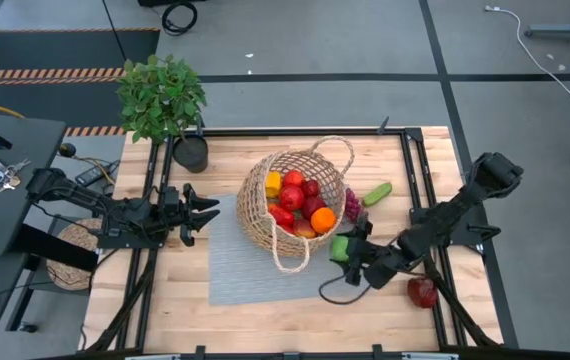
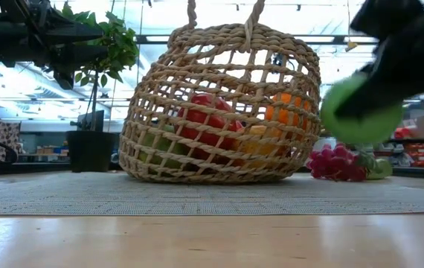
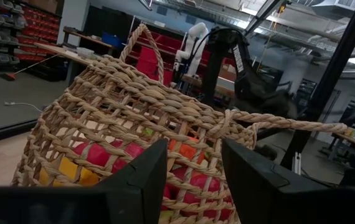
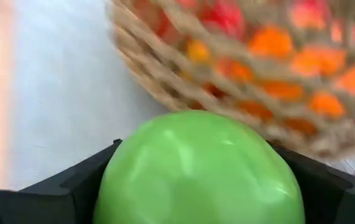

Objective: Build produce basket
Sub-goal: Put the green apple into the brown basket

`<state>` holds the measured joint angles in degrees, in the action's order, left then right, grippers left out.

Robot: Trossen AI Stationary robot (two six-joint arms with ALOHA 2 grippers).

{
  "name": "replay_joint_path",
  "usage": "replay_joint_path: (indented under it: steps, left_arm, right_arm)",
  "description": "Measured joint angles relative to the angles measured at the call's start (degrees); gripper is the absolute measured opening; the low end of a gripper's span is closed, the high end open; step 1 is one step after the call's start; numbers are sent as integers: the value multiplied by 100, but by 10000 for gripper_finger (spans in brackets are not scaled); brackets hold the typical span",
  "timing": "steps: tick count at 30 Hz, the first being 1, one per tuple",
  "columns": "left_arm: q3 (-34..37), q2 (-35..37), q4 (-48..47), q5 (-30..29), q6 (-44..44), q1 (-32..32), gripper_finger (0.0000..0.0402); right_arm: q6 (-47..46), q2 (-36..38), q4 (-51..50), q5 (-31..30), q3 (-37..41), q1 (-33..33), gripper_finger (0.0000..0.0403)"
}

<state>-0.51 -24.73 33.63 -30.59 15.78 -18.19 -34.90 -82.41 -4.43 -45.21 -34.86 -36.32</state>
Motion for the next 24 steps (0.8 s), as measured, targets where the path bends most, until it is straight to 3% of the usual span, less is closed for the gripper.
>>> replay_joint_path:
  steps: [7, 12, 18, 24]
  left_arm:
    - [0, 0, 0, 0, -1, 2, 160]
    - [0, 2, 3, 0, 1, 0, 160]
    - [0, 2, 2, 0, 1, 2, 160]
    - [0, 1, 2, 0, 1, 2, 160]
  right_arm:
    - [1108, 480, 427, -46, -559, -587, 355]
    - [2458, 653, 656, -499, -1348, -728, 355]
    - [4125, 666, 615, -418, -2571, -416, 355]
    - [5291, 668, 55, -108, -3379, 414, 355]
